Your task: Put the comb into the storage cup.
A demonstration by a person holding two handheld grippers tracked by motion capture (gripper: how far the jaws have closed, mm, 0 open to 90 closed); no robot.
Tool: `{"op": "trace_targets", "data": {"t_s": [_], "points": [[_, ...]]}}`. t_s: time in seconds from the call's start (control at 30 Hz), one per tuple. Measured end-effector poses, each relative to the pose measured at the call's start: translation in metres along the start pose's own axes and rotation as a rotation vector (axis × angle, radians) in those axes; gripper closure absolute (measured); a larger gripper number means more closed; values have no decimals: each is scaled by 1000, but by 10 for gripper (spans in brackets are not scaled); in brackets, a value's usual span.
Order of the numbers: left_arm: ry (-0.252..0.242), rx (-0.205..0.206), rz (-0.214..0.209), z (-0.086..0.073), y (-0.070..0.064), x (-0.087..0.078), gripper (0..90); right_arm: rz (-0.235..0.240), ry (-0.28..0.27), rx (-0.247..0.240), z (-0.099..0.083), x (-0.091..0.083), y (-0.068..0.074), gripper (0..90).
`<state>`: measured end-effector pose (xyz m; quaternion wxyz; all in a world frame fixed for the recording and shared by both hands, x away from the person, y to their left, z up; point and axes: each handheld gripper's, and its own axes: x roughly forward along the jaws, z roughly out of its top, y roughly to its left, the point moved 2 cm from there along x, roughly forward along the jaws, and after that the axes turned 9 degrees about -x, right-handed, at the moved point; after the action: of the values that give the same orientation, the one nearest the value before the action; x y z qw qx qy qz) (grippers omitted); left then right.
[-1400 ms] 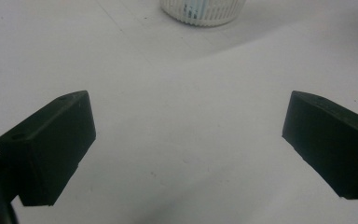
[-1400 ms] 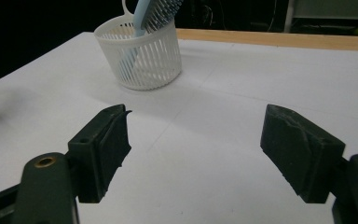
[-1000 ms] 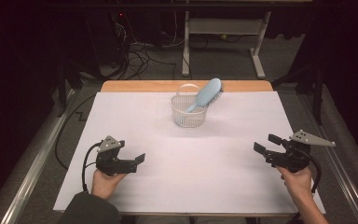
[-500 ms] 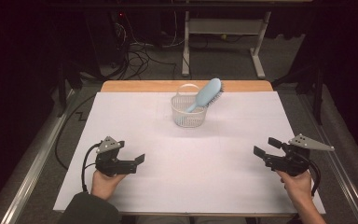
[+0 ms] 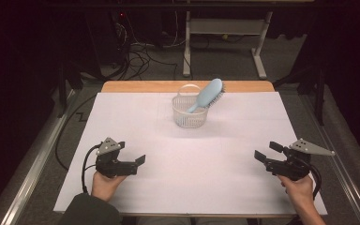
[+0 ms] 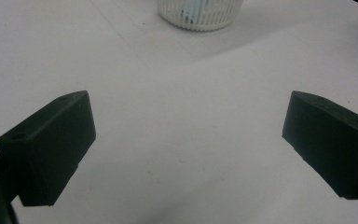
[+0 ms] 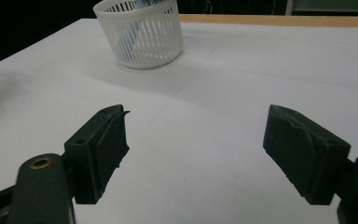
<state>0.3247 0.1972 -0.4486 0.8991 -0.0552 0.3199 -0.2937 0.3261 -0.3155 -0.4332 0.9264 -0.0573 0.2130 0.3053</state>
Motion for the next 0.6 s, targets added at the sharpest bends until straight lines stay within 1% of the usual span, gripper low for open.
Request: {"op": "trace_targets", "data": {"t_s": [0.2, 0.3, 0.37, 0.43, 0.6], "points": [[-9, -1, 1, 0, 0, -1, 16, -1, 3, 4, -5, 0, 1, 214], [-19, 8, 12, -1, -1, -2, 16, 5, -3, 7, -8, -1, 1, 202], [-18, 20, 26, -1, -2, -2, 16, 3, -9, 8, -10, -1, 1, 198], [-17, 25, 29, -2, -3, -3, 16, 5, -11, 9, -12, -2, 0, 194], [-40, 24, 30, -4, -3, -6, 16, 3, -10, 8, -16, -2, 1, 191]]}}
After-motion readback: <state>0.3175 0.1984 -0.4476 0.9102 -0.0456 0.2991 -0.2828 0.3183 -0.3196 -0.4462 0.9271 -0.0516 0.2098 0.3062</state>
